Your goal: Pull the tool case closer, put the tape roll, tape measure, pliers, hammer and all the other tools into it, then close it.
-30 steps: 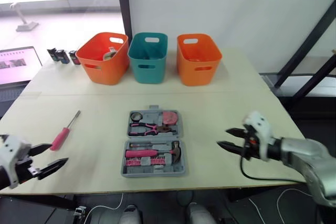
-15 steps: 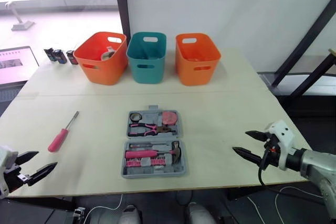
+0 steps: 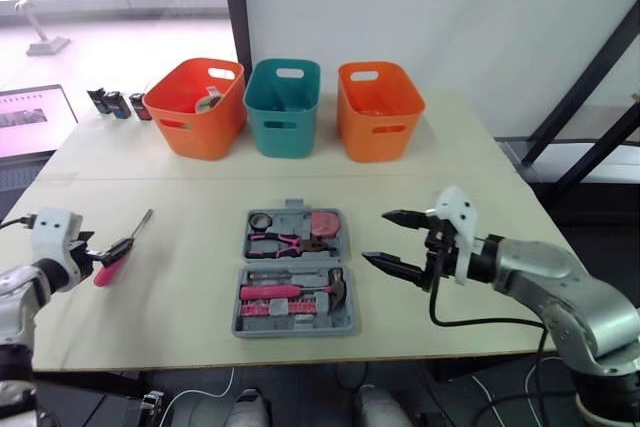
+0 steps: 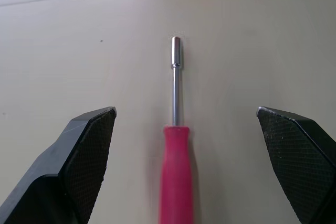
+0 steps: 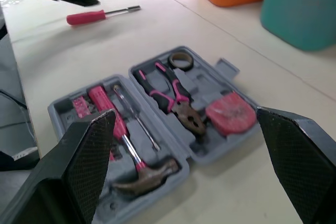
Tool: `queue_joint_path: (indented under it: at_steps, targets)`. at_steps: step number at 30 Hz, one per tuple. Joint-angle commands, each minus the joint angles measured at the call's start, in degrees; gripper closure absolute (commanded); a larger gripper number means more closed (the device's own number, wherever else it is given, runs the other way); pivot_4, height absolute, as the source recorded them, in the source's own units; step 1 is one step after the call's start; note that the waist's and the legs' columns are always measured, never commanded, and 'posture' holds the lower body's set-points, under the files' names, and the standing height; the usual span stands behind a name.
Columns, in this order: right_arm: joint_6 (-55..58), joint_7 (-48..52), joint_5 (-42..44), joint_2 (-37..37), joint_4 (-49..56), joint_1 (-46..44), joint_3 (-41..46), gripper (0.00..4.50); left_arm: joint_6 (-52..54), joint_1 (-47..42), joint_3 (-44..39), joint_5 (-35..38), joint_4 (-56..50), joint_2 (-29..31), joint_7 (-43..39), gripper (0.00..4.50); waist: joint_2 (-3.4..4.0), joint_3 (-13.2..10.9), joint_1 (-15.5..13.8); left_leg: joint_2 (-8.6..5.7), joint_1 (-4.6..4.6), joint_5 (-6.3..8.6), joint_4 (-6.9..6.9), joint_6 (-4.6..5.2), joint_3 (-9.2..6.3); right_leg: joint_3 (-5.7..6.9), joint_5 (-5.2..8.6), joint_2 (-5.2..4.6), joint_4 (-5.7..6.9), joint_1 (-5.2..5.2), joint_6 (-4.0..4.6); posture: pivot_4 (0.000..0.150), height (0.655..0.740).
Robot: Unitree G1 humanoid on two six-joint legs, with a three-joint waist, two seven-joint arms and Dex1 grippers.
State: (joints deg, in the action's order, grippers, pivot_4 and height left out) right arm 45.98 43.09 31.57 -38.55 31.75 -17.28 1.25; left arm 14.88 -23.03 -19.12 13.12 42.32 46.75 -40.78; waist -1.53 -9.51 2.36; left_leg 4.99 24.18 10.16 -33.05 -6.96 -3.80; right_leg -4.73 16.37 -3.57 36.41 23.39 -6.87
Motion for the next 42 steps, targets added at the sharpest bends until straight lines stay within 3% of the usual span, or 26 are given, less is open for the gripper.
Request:
queue_joint_path:
  at_steps: [1, 9, 12, 18, 25, 29, 35, 39, 42]
  targets:
    - [-0.47, 0.09, 0.34, 0.44, 1.8, -3.52, -2.53, 0.01, -1.95, -6.48, 3.18, -3.72, 9.67, 0.8, 1.09, 0.0, 0.0, 0.0, -0.05, 0.0, 0.02, 0.0, 0.0, 0.0, -0.01, 0.01, 0.0, 0.01, 0.01, 0.01, -0.01, 0.15, 0.74]
    - [-2.25, 2.55, 0.15, -0.02, 1.57, -6.59, -6.08, 0.01, -1.03, -11.52, 6.34, -5.77, 20.84, -0.77, 0.42, 0.0, 0.01, 0.0, -0.09, -0.01, 0.13, 0.0, -0.01, 0.0, -0.09, 0.08, 0.01, 0.01, 0.22, 0.06, -0.36, 0.15, 0.74]
    - [-2.49, 2.55, -0.38, 0.09, 0.82, -7.69, -6.76, 0.0, -1.65, -11.13, 6.05, -5.49, 21.57, -1.07, 0.42, 0.88, 0.01, 0.0, -0.1, -0.02, 0.01, -0.02, -0.08, -0.04, -0.1, 0.07, 0.07, 0.01, 0.6, 0.09, -0.44, 0.15, 0.74]
    - [-2.85, 2.33, -1.54, 0.23, -0.36, -8.01, -7.62, 0.0, -4.53, -10.76, 4.84, -4.41, 21.88, -1.98, 0.7, 3.89, 0.01, 0.0, -0.23, -0.02, -0.11, -0.13, -0.13, -0.2, -0.12, 0.04, 0.15, 0.0, 0.73, 0.04, -0.22, 0.15, 0.74]
    - [-3.66, 2.81, -2.82, -0.1, -0.97, -6.63, -8.78, 0.0, -7.95, -11.87, 3.76, -3.82, 22.32, -2.54, 1.28, 3.89, 0.0, 0.0, -0.92, -0.03, -0.11, -0.13, -0.15, -0.21, -0.13, 0.05, 0.14, 0.01, 0.74, 0.03, -0.24, 0.15, 0.74]
    - [-3.67, 2.46, -3.56, -0.51, -1.12, -6.12, -8.71, 0.0, -12.48, -11.33, 3.59, -2.65, 17.24, -2.2, -2.44, 3.89, -0.01, -0.01, -1.42, -0.02, -0.08, -0.14, -0.15, -0.21, -0.14, 0.05, 0.14, 0.02, 0.73, 0.04, -0.25, 0.15, 0.74]
    - [-2.8, 1.8, -3.34, -1.3, -0.23, -5.27, -7.66, 0.0, -9.08, -1.16, 3.23, 5.89, -9.18, -1.98, -16.9, 3.89, -0.02, -0.02, -1.49, -0.02, 0.0, -0.16, -0.13, -0.27, -0.14, 0.05, 0.15, 0.0, 0.7, 0.06, -0.21, 0.15, 0.74]
    - [-2.06, 1.65, -2.71, -2.34, 0.35, -5.02, -6.5, 0.0, 4.14, 5.71, 7.2, 11.92, -30.89, 1.65, -25.23, 3.89, -0.01, -0.04, -1.21, -0.01, -0.01, -0.16, -0.1, -0.26, -0.15, 0.04, 0.16, 0.01, 0.72, 0.1, -0.2, 0.15, 0.74]
    - [-1.15, 2.26, -1.74, -3.79, 0.77, -5.5, -5.14, 0.0, 11.33, 7.35, 10.91, 13.2, -40.21, 5.42, -28.72, 3.89, 0.0, -0.06, -1.21, -0.01, -0.01, -0.16, -0.14, -0.26, -0.15, 0.01, 0.18, 0.01, 0.7, 0.1, -0.15, 0.15, 0.74]
